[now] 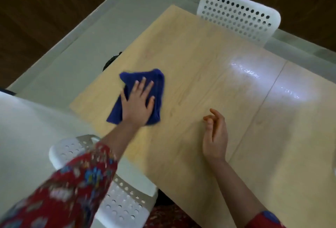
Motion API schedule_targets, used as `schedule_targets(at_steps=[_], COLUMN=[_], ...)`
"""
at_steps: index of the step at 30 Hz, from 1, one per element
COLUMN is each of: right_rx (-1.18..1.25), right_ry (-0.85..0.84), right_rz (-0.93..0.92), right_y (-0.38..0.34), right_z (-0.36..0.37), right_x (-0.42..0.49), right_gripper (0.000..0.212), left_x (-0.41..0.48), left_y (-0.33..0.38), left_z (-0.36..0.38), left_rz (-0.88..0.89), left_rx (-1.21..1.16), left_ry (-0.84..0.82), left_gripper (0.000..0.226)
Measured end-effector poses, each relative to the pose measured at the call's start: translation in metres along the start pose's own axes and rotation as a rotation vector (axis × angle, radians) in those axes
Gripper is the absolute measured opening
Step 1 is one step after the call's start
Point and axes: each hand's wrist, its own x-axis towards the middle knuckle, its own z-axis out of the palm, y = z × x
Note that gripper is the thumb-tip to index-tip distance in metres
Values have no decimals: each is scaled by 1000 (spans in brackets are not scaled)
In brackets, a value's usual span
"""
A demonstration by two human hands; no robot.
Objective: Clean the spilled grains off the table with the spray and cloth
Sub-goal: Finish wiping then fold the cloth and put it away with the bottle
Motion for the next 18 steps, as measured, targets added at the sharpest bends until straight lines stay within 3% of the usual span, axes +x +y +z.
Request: schedule_targets(at_steps=[3,5,9,11,16,18], right_rx=[-60,-101,-212,-208,-202,-200], right_ry=[-55,-122,-205,-203,-151,-159], right_rz=[-26,-55,-170,-168,-168,-160], right_y=[-11,-17,-16,-13,-10,-8], right_z=[17,32,51,52,52,53], right_x=[11,14,14,13,15,16], right_gripper=[42,44,42,41,43,42], left_x=[43,39,-19,-11,54,55], left_y=[-16,2,8,-29,-134,-159], left_z=[-7,-3,3,-1,-19,-19], left_rz=[-178,-165,316,434,71,65], left_rx=[-68,-54,-45,-40,-127,-130], left_ry=[-28,-19,-62,-84,-17,-14], left_gripper=[56,58,59,58,56,52])
